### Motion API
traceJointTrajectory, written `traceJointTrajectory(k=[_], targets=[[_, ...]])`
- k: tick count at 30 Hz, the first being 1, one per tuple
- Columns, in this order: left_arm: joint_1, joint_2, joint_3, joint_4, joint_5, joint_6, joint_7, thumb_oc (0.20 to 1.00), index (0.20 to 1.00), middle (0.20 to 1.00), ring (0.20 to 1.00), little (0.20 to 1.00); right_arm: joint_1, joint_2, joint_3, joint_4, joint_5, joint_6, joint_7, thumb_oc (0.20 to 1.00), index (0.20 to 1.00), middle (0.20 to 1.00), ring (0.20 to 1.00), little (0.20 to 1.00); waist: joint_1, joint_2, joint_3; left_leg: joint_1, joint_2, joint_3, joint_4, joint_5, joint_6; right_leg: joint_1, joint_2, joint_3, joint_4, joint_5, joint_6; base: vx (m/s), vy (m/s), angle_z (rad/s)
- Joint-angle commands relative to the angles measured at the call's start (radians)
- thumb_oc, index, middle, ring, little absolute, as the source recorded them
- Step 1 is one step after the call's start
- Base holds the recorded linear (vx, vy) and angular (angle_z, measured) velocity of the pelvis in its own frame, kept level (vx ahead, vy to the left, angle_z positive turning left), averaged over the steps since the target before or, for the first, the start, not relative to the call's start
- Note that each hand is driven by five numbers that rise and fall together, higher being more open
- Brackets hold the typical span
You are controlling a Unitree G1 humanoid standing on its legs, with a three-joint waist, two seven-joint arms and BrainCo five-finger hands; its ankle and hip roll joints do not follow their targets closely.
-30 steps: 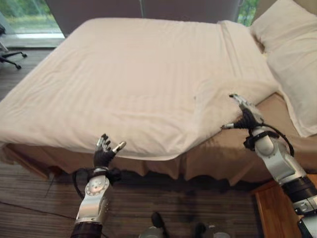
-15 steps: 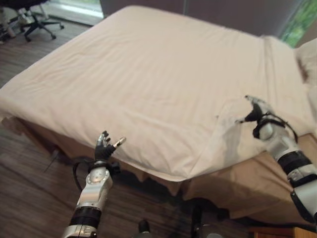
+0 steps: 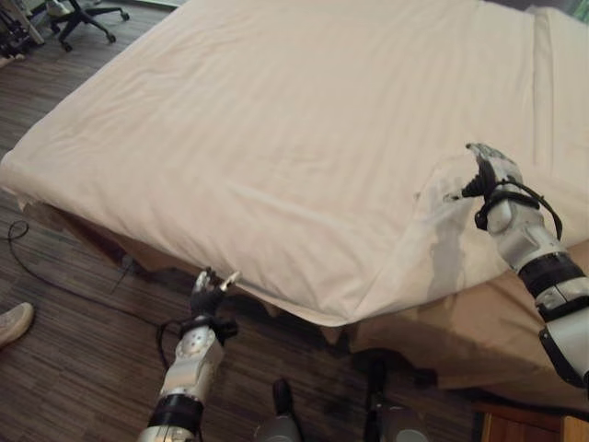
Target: Making the bed.
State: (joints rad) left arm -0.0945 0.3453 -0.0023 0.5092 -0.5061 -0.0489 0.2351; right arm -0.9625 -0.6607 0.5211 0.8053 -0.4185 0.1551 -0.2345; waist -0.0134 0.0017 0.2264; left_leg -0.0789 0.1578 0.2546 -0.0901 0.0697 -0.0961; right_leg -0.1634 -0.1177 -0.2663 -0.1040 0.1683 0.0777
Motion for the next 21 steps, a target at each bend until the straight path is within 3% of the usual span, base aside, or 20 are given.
traceJointTrajectory(k=[1,5,8,11,16,17,18,20,21], targets=[[-0.062,0.058,-0.027,0.003,-0.013,-0.061,-0.009,1.0,1.0,1.0,1.0,1.0,-0.237,-0.051,0.085,0.077,-0.043,-0.003,-0.075,1.0,1.0,1.0,1.0,1.0,0.01,-0.013,0.032,-0.057,0.065,0.052,0.003,0.075,-0.137,-0.004,-0.061,-0.026,0.017,-0.059,0.059,-0.06,-0.237,0.13],[-0.045,0.055,-0.042,0.006,-0.019,-0.063,-0.023,1.0,1.0,1.0,1.0,1.0,-0.311,-0.069,0.129,0.109,-0.063,0.001,-0.092,1.0,1.0,1.0,1.0,1.0,0.015,0.022,0.053,-0.103,0.086,0.055,0.003,0.108,-0.157,-0.028,-0.047,-0.047,0.017,-0.075,0.055,-0.03,-0.145,0.14],[-0.045,0.056,-0.044,0.01,-0.016,-0.064,-0.024,1.0,1.0,1.0,1.0,1.0,-0.33,-0.072,0.146,0.113,-0.074,0.001,-0.094,1.0,1.0,1.0,1.0,1.0,0.016,0.031,0.059,-0.114,0.091,0.055,0.003,0.116,-0.16,-0.037,-0.044,-0.053,0.017,-0.076,0.054,-0.03,-0.089,0.05],[-0.044,0.06,-0.048,0.039,-0.028,-0.071,-0.035,1.0,1.0,1.0,1.0,1.0,-0.421,-0.095,0.202,0.135,-0.124,0.013,-0.118,1.0,1.0,1.0,1.0,1.0,0.019,0.066,0.079,-0.195,0.107,0.069,0.003,0.154,-0.166,-0.113,-0.038,-0.058,0.017,-0.073,0.057,-0.1,-0.168,0.0],[-0.063,0.037,-0.065,0.06,-0.042,-0.07,-0.045,1.0,1.0,1.0,1.0,1.0,-0.424,-0.096,0.236,0.211,-0.155,0.03,-0.11,1.0,1.0,1.0,1.0,1.0,0.012,0.089,0.089,-0.218,0.116,0.083,0.003,0.172,-0.166,-0.149,-0.022,-0.041,0.017,-0.077,0.057,-0.04,-0.073,-0.06],[-0.062,0.036,-0.066,0.064,-0.046,-0.071,-0.046,1.0,1.0,1.0,1.0,1.0,-0.422,-0.094,0.241,0.218,-0.158,0.032,-0.106,0.937,0.937,0.937,0.937,0.937,0.012,0.091,0.089,-0.213,0.118,0.086,0.003,0.173,-0.166,-0.147,-0.02,-0.038,0.017,-0.077,0.056,-0.01,-0.052,-0.06],[-0.064,0.033,-0.069,0.073,-0.051,-0.071,-0.046,1.0,1.0,1.0,1.0,1.0,-0.411,-0.084,0.251,0.228,-0.169,0.032,-0.092,0.68,0.68,0.68,0.68,0.68,0.009,0.093,0.091,-0.204,0.119,0.088,0.003,0.17,-0.166,-0.144,-0.015,-0.031,0.017,-0.079,0.053,-0.01,-0.019,-0.08],[-0.083,0.029,-0.073,0.102,-0.06,-0.07,-0.047,1.0,1.0,1.0,1.0,1.0,-0.397,-0.075,0.272,0.251,-0.188,0.032,-0.068,0.529,0.529,0.529,0.529,0.529,0.002,0.1,0.099,-0.191,0.116,0.097,0.003,0.175,-0.166,-0.143,-0.009,-0.02,0.017,-0.075,0.047,-0.02,-0.005,-0.12],[-0.084,0.029,-0.073,0.103,-0.06,-0.071,-0.048,1.0,1.0,1.0,1.0,1.0,-0.397,-0.075,0.272,0.252,-0.188,0.032,-0.068,0.369,0.369,0.369,0.369,0.369,0.003,0.1,0.099,-0.191,0.116,0.098,0.003,0.175,-0.166,-0.143,-0.009,-0.019,0.017,-0.075,0.047,-0.04,0.008,-0.15]])
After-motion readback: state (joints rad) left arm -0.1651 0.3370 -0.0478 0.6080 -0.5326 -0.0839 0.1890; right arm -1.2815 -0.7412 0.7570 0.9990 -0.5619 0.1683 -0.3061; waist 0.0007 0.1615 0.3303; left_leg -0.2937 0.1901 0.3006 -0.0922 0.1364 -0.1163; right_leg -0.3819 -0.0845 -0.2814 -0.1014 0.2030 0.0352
